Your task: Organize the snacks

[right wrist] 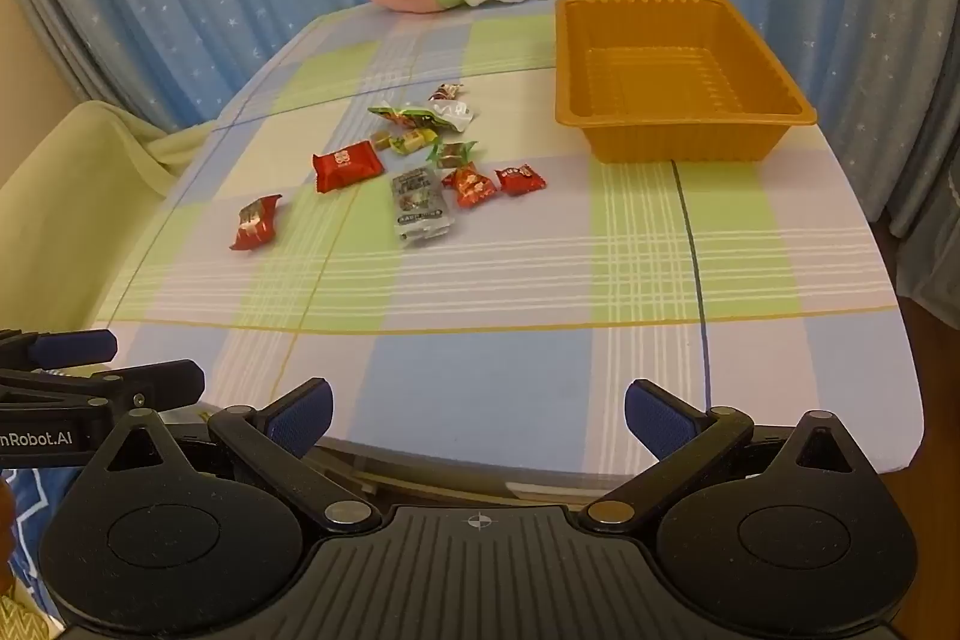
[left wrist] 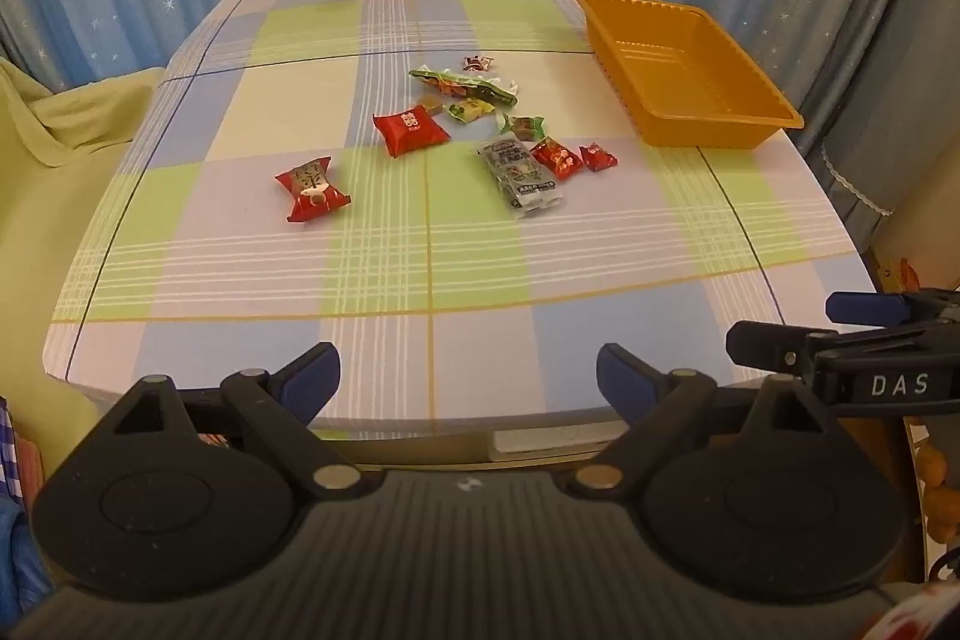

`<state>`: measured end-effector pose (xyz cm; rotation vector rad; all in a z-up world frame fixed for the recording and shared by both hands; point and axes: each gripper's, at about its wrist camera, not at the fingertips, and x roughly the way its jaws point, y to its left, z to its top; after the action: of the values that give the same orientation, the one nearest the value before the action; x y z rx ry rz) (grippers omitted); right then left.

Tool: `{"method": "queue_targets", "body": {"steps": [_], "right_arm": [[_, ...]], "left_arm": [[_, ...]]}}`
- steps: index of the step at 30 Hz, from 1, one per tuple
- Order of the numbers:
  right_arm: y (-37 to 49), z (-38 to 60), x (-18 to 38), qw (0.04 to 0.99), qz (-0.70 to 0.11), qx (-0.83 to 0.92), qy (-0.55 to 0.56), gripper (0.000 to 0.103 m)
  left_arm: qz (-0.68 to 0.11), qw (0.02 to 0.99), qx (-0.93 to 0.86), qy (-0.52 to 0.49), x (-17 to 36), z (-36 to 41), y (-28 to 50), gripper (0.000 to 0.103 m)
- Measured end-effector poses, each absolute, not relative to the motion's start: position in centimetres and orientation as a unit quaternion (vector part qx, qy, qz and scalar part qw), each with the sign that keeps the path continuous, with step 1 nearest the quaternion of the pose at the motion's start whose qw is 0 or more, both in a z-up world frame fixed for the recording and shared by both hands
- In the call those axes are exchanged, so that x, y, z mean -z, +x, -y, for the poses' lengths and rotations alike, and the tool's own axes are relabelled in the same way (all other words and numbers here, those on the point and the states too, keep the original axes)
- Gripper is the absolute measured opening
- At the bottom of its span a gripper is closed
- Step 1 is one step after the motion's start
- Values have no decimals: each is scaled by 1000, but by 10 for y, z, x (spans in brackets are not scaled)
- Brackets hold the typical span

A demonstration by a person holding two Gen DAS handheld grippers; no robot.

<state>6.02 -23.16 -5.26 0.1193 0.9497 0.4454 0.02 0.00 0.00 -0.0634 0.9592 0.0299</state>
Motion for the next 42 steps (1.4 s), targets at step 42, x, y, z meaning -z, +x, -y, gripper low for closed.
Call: {"method": "queue_targets", "body": {"steps": [42], "right_arm": [[59, 216, 47, 865, -451, -214, 56, 103]], "left_arm": [[-463, 886, -16, -37, -1, -19, -4, 92]]}}
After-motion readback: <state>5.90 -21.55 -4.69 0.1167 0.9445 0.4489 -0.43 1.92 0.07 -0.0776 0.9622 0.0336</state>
